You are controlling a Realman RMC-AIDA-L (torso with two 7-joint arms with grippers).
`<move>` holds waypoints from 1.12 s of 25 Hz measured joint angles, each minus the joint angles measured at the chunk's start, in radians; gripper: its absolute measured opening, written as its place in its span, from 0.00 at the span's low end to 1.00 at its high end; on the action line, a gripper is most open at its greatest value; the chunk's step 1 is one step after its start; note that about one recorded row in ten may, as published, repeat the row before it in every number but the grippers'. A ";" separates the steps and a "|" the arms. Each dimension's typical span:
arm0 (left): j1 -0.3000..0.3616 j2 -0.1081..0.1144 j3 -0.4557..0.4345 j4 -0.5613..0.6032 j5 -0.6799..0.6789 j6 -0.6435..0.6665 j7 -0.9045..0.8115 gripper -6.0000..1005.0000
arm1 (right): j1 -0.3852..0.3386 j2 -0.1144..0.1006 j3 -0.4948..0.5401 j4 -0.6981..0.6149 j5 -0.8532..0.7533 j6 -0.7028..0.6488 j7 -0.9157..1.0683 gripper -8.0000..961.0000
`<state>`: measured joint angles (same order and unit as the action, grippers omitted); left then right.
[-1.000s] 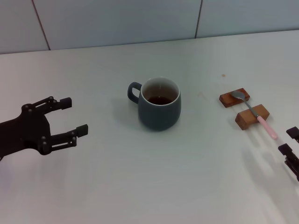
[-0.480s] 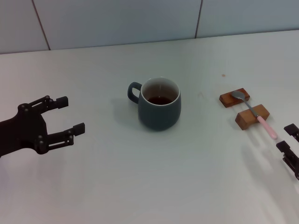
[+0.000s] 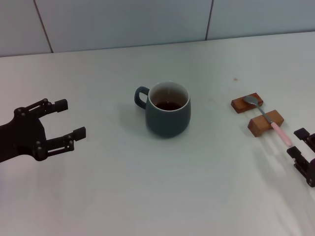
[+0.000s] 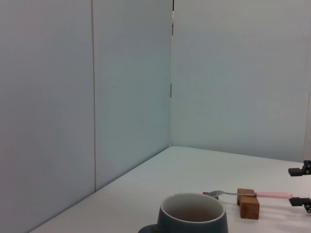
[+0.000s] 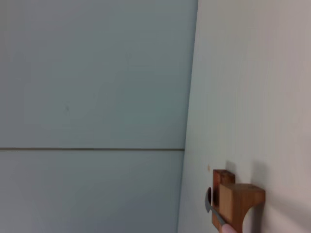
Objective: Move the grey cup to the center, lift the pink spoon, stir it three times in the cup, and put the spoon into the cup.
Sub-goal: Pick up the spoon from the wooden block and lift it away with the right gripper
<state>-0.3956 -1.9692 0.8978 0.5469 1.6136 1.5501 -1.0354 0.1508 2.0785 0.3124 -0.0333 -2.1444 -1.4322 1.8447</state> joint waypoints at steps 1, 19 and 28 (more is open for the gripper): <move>0.000 0.000 0.000 0.000 0.000 0.000 0.000 0.83 | 0.003 0.000 -0.003 -0.001 0.000 0.003 0.000 0.68; 0.000 0.000 -0.012 0.007 0.000 0.001 -0.002 0.83 | 0.051 -0.001 -0.009 -0.009 0.000 0.032 0.015 0.68; 0.001 0.003 -0.026 0.008 0.001 0.005 -0.002 0.83 | 0.073 -0.002 -0.009 -0.011 0.000 0.059 0.027 0.68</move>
<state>-0.3942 -1.9666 0.8722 0.5552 1.6148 1.5549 -1.0370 0.2239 2.0770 0.3037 -0.0445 -2.1445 -1.3737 1.8714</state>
